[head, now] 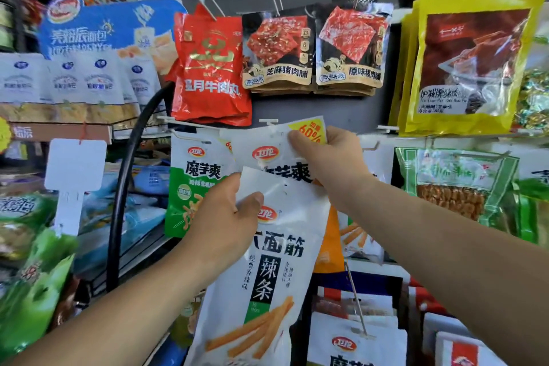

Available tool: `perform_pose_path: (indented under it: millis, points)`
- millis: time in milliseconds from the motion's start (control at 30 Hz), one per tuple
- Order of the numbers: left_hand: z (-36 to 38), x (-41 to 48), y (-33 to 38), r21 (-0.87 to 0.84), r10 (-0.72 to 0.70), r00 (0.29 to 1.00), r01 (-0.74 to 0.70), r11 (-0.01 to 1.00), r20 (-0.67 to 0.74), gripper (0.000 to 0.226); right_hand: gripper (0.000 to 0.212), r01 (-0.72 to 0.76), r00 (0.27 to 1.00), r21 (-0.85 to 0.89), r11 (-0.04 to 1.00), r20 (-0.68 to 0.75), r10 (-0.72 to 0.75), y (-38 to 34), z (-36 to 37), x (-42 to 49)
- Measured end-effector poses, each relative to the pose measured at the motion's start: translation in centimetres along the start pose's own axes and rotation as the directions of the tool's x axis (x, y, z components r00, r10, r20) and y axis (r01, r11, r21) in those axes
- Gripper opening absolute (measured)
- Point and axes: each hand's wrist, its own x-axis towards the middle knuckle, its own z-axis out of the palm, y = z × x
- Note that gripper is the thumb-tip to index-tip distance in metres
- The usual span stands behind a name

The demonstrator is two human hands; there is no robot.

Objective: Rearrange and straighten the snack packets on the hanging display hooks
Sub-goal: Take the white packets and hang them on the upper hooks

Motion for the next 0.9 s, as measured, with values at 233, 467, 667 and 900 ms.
perform_pose_path:
  millis: [233,467,667,900]
  points:
    - [-0.2,1.1,-0.7,0.045,-0.012,0.998,0.015,0.999,-0.058,0.016,0.020,-0.039,0.998,-0.077,0.996,-0.049,0.035,1.5,2.1,1.7]
    - [-0.4,1.0,-1.9,-0.017,-0.072,0.995,0.071,0.997,-0.063,0.015,0.028,-0.136,0.981,-0.189,0.973,-0.164,0.105,4.7,0.9,4.9]
    - [0.0,0.9,-2.0,-0.067,-0.086,0.993,0.081,0.995,-0.081,0.016,0.031,-0.251,0.964,-0.343,0.905,-0.177,0.200,6.3,-0.9,6.5]
    - [3.2,1.1,-0.3,-0.155,-0.111,0.992,0.102,0.983,-0.055,0.023,0.063,-0.509,0.836,0.115,0.853,0.300,0.459,5.0,-5.9,-1.0]
